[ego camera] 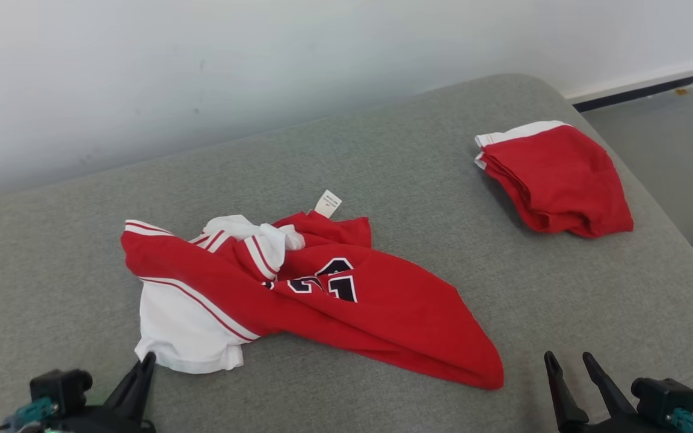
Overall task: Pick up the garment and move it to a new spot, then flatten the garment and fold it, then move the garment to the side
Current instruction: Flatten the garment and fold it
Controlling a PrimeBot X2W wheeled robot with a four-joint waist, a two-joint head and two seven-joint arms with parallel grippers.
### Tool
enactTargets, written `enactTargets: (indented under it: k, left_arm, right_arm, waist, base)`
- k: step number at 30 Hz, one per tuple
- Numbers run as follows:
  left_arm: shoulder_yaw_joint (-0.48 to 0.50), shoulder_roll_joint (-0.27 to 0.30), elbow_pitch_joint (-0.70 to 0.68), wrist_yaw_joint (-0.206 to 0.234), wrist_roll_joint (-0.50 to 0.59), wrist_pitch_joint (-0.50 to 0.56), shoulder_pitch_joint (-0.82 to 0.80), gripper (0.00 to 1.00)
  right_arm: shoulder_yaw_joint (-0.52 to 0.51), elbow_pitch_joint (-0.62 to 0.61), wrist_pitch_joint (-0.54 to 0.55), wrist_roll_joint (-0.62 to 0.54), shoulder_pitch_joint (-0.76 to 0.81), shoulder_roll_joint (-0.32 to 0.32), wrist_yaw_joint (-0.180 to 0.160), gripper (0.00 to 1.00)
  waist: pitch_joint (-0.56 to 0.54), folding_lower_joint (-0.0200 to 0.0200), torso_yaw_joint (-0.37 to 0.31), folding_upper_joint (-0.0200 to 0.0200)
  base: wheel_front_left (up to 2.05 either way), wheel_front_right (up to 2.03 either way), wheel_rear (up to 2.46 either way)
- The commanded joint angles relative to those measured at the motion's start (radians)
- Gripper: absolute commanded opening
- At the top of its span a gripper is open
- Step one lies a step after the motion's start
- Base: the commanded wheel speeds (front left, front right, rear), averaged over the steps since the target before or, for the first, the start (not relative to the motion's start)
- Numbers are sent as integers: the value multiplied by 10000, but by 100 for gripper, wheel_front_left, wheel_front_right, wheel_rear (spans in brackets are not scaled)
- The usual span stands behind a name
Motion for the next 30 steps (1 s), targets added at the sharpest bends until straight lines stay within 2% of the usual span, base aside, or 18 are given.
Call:
enactTargets:
  k: [1,7,16,22,30]
  left_arm:
    - [47,123,-113,-23,-154,-82,353,0]
    - [405,403,-1259,90,-731,0,1512,0]
    - [711,1017,-3763,994,-1290,761,3322,0]
    - [887,1180,-5019,1615,-1488,890,4365,0]
    - [1219,1237,-5917,2211,-1670,582,5411,0]
  right_arm:
    - [6,-21,-8,11,137,-31,0,100]
    - [-15,19,-8,107,417,-28,0,100]
    - [9,81,-10,179,664,42,0,100]
    - [-140,119,-8,96,829,42,0,100]
    - [-509,6,-8,-50,1173,78,0,100]
  waist:
    - [-131,0,198,0]
    - [-448,0,884,0]
    - [-690,0,1918,0]
    - [-597,0,2234,0]
    - [-491,0,2353,0]
  base:
    - [0,0,0]
    - [0,0,0]
    - [0,0,0]
    - [0,0,0]
    - [0,0,0]
